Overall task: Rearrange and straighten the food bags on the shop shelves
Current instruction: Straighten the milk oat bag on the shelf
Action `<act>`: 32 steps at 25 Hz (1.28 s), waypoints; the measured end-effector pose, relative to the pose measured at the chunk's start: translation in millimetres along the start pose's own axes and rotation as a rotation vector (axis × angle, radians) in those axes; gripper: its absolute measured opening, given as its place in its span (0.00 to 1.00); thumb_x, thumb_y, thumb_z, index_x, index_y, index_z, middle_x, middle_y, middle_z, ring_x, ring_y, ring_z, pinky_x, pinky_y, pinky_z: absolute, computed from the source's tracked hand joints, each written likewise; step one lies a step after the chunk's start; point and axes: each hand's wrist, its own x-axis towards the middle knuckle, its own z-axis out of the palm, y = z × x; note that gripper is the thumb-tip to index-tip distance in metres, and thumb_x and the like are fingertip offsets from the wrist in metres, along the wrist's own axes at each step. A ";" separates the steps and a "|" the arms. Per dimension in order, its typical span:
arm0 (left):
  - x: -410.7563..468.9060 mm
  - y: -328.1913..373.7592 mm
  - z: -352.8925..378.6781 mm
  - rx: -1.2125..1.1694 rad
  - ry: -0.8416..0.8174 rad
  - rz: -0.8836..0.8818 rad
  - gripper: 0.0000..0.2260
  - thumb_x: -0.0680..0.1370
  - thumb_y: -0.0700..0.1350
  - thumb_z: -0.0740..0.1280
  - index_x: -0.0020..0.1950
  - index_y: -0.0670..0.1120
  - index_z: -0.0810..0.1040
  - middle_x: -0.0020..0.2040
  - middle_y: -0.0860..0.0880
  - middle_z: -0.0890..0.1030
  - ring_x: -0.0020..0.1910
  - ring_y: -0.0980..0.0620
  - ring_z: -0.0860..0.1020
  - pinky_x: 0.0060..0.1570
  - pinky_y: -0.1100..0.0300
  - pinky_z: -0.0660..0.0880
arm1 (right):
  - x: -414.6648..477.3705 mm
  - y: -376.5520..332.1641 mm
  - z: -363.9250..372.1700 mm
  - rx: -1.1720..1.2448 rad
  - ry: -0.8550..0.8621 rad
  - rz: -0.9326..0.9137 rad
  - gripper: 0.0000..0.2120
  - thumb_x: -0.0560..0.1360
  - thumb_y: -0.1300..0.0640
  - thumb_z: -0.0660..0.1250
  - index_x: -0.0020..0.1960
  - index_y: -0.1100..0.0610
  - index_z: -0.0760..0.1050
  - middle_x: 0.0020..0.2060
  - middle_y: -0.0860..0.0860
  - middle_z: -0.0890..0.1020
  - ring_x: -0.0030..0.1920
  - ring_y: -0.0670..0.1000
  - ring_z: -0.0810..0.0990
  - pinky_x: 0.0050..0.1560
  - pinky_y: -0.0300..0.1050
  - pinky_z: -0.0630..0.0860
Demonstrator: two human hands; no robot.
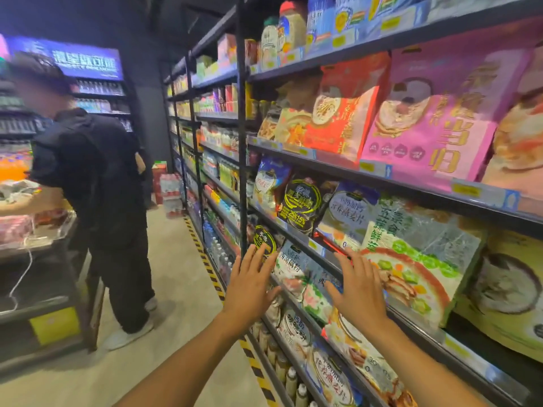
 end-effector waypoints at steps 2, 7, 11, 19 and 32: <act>19.9 -14.2 10.8 0.014 0.019 0.003 0.36 0.81 0.65 0.61 0.84 0.56 0.51 0.85 0.49 0.51 0.84 0.45 0.47 0.81 0.42 0.50 | 23.7 -1.5 17.5 0.015 0.018 -0.009 0.31 0.76 0.42 0.70 0.74 0.52 0.70 0.75 0.51 0.69 0.76 0.56 0.67 0.74 0.58 0.66; 66.7 -56.8 41.0 -0.004 0.029 -0.004 0.35 0.80 0.65 0.62 0.83 0.55 0.55 0.84 0.49 0.55 0.84 0.44 0.50 0.81 0.44 0.49 | 77.4 -14.3 61.9 0.026 0.002 0.013 0.32 0.76 0.40 0.69 0.76 0.53 0.68 0.76 0.51 0.68 0.76 0.57 0.66 0.75 0.60 0.68; 99.3 -92.3 65.6 -0.048 0.036 0.003 0.36 0.80 0.66 0.61 0.83 0.55 0.54 0.85 0.49 0.54 0.84 0.45 0.50 0.80 0.45 0.48 | 112.6 -29.1 89.9 0.011 -0.010 0.046 0.33 0.76 0.39 0.69 0.76 0.52 0.68 0.75 0.51 0.69 0.76 0.56 0.66 0.74 0.60 0.67; 194.5 -204.2 100.3 -0.172 0.020 0.100 0.35 0.81 0.67 0.60 0.83 0.56 0.53 0.85 0.51 0.52 0.84 0.47 0.49 0.81 0.42 0.55 | 195.8 -93.6 147.7 0.004 0.003 0.183 0.34 0.78 0.38 0.66 0.79 0.51 0.63 0.79 0.49 0.64 0.79 0.53 0.62 0.78 0.56 0.62; 352.9 -301.5 151.1 -0.320 -0.004 0.230 0.35 0.80 0.64 0.63 0.83 0.53 0.56 0.84 0.49 0.57 0.83 0.45 0.53 0.79 0.44 0.59 | 316.8 -135.7 217.9 0.017 0.065 0.360 0.36 0.77 0.40 0.69 0.79 0.54 0.63 0.78 0.51 0.65 0.78 0.55 0.64 0.77 0.55 0.66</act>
